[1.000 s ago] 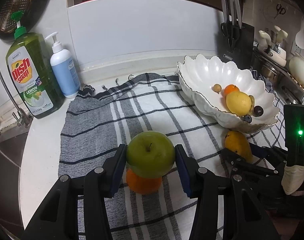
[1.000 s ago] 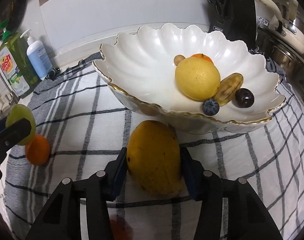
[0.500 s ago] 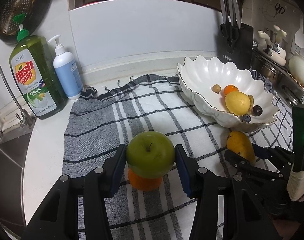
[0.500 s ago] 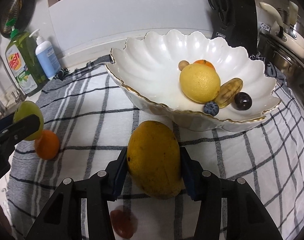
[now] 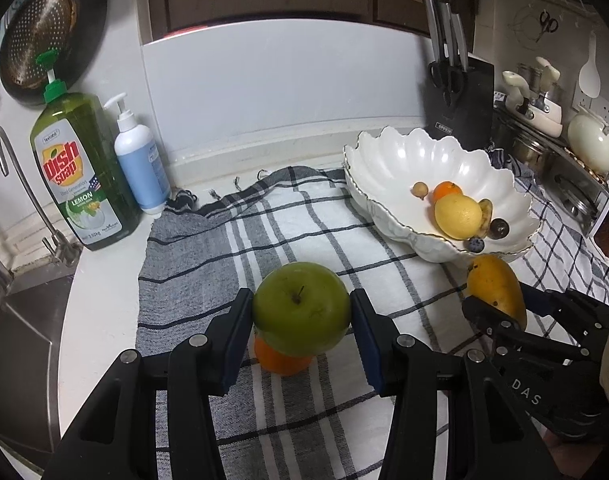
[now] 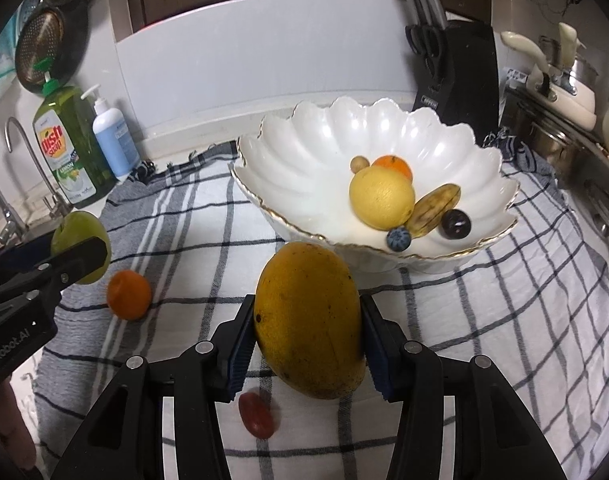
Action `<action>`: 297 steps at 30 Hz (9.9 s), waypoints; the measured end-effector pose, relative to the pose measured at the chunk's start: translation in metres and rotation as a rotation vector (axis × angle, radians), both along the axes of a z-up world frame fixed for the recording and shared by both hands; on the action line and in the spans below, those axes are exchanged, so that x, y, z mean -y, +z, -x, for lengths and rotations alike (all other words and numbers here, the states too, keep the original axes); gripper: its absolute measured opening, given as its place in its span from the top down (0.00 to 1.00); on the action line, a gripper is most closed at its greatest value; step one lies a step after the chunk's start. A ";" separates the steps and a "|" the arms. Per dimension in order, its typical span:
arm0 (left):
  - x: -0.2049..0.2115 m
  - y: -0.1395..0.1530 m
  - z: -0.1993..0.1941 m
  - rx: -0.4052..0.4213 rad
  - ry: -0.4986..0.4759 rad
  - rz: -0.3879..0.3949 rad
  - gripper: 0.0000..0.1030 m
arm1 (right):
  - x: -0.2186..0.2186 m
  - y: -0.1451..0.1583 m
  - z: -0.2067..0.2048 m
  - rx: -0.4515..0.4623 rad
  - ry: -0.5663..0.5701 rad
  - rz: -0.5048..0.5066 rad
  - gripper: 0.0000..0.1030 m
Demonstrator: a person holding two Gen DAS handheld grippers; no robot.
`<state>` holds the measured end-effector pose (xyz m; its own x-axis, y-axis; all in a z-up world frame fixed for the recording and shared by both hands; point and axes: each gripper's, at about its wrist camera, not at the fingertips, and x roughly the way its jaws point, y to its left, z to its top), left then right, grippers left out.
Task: Organize fruits
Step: 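Lift the apple and mango and carry both over the white bowl, then lower the apple and mango into the bowl and open both tools, then withdraw both open tools from the bowl toward the mandarin and red date, then grasp the mandarin with the left tool while the right tool grasps the red date, then lift the mandarin and red date and carry both over the white bowl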
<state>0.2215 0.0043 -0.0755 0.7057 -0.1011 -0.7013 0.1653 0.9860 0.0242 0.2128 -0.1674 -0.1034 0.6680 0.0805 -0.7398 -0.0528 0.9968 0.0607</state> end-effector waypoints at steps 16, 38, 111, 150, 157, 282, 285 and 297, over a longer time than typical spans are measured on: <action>0.020 0.024 0.011 0.039 -0.040 0.008 0.53 | 0.016 0.038 0.018 0.076 -0.020 -0.004 0.52; 0.077 0.061 -0.024 0.075 -0.120 0.023 0.53 | 0.071 0.094 0.001 0.185 -0.118 0.011 0.52; 0.110 0.020 -0.134 -0.014 -0.025 -0.089 0.00 | 0.122 0.058 -0.102 0.117 -0.259 0.096 0.05; 0.009 0.037 -0.004 0.050 0.082 -0.052 0.00 | 0.028 0.077 0.010 0.172 -0.172 0.093 0.05; -0.015 0.026 0.009 0.048 0.100 -0.037 0.00 | 0.003 0.071 0.020 0.181 -0.141 0.110 0.05; 0.035 0.008 0.022 0.030 -0.028 0.029 0.57 | 0.038 0.041 0.022 0.112 -0.030 -0.003 0.80; 0.046 0.016 0.012 0.042 -0.050 0.032 0.57 | 0.049 0.048 0.015 0.122 -0.048 0.003 0.80; 0.081 0.044 -0.038 0.076 -0.116 0.038 0.57 | 0.084 0.073 -0.025 0.169 -0.111 0.016 0.80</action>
<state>0.2597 -0.0767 -0.0316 0.7385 -0.2108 -0.6405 0.2774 0.9607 0.0037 0.2374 -0.2519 -0.0308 0.7866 -0.0112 -0.6173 0.0492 0.9978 0.0446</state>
